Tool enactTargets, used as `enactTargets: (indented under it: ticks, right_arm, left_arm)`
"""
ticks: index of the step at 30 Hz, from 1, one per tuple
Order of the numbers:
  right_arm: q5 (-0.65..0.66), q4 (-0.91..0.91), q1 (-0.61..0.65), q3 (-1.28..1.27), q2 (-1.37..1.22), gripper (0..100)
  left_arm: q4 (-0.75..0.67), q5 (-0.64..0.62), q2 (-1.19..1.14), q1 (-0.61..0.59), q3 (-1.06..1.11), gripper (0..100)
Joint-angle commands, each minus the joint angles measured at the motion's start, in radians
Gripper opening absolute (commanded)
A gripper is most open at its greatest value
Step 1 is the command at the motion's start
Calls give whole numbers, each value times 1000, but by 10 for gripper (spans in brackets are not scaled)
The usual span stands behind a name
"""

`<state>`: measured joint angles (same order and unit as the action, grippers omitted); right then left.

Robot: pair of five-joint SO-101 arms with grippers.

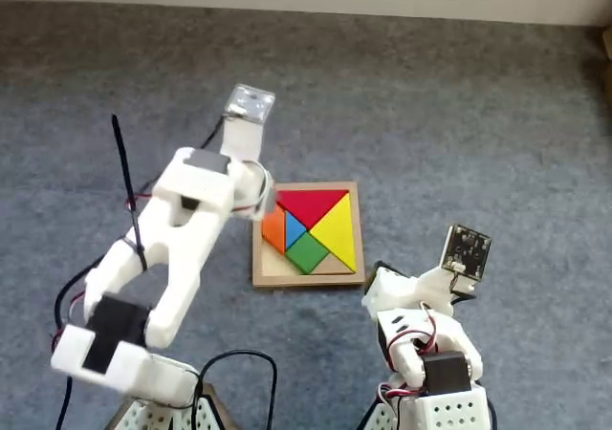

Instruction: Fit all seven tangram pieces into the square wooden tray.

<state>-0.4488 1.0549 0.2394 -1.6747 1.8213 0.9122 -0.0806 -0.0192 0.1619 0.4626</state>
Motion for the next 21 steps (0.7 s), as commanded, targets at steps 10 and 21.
enactTargets:
  ticks: [10,21]
  right_arm:
    - [11,-13,-13,-104,15,5]
    - [11,-15,-13,-104,15,5]
  left_arm:
    - [14,6,214,-73,50,218]
    - [29,71,76,-280,-31,284]
